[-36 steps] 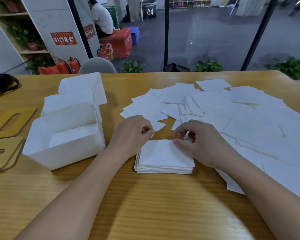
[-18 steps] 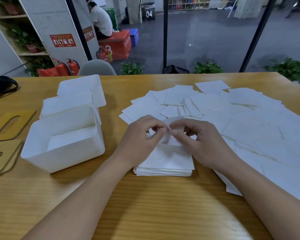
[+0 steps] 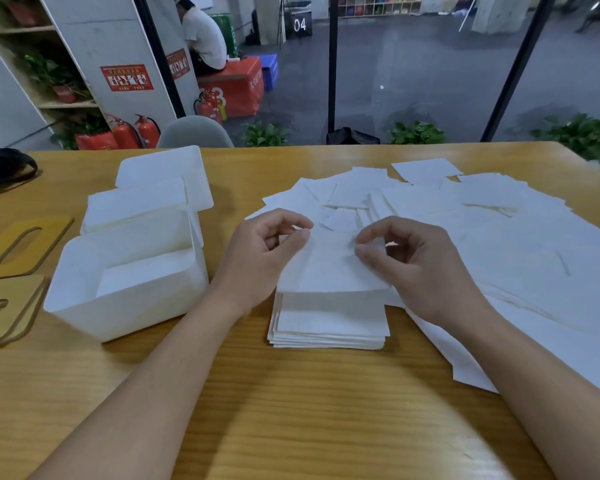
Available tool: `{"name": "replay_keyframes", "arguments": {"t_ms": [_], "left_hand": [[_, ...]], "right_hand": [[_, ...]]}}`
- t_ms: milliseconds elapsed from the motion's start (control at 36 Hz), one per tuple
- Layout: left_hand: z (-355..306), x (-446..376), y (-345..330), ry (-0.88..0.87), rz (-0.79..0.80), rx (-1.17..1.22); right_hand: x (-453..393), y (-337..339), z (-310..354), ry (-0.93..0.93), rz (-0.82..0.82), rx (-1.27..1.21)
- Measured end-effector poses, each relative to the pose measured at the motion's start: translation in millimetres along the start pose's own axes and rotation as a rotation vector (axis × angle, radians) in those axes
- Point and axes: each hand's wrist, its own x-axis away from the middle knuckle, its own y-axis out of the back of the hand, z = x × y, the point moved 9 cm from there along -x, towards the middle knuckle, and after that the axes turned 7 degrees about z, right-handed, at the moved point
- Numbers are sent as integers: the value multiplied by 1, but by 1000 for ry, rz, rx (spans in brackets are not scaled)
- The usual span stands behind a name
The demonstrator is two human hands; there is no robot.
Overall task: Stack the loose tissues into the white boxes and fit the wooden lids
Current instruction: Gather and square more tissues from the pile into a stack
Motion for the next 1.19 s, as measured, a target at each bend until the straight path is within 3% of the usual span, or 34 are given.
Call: {"name": "replay_keyframes", "arguments": {"t_ms": [111,278,472,611,778,889,1000,1194], "left_hand": [[4,0,-1,75,87,-14],[16,9,-14,212,353,-147],[17,11,-19,215,396,-268],[17,7,-10,148,257,-400],[23,-5,7,127,35,-636],[31,-13,8,158,-10,-747],[38,-15,8,223,-29,-709],[27,-10,6,178,39,-827]], "right_hand": [[-1,0,-10,-98,43,32],[4,-15,-22,-250,348,94],[8,-26,-25,-247,421,260],[6,-22,-27,-236,395,311],[0,-9,-22,-142,181,344],[3,-23,-26,-125,223,350],[6,-30,-28,-119,260,376],[6,-29,-30,-147,271,367]]}}
